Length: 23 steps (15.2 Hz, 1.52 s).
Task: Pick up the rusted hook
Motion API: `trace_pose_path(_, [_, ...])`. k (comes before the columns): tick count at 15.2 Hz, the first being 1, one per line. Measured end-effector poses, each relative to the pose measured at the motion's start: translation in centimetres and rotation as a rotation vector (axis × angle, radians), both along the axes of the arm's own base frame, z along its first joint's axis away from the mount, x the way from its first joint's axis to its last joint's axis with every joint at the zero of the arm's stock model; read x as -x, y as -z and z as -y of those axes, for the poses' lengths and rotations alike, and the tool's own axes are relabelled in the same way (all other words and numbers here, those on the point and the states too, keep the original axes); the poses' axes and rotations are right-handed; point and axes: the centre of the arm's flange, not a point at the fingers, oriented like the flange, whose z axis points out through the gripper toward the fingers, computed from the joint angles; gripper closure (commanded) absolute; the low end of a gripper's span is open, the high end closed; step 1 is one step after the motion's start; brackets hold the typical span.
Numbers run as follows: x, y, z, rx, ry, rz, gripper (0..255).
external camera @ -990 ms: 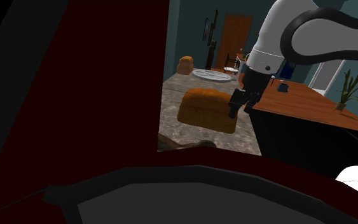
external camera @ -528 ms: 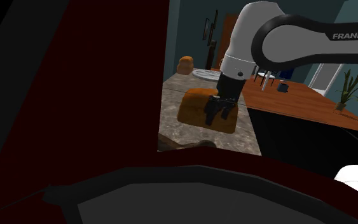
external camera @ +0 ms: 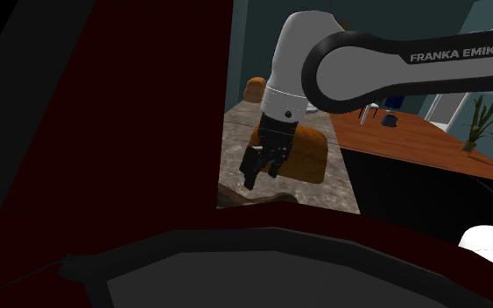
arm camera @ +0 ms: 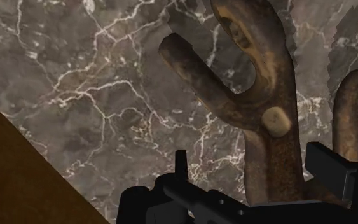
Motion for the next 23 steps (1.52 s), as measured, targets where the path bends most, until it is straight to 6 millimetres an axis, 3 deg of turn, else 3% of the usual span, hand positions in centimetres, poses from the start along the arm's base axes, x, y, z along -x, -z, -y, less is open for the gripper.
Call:
trace_pose_path(4, [-1.4, 1.3, -4.4, -0.016, -0.048, -0.010, 0])
trace_pose_path(12, [-1.7, 4.9, -4.9, -0.019, -0.056, -0.013, 0])
trace_pose_path(13, [-1.7, 5.0, -4.9, -0.020, -0.056, -0.012, 255])
trace_pose_path(23, [-1.7, 5.1, -4.9, -0.020, -0.055, -0.011, 255])
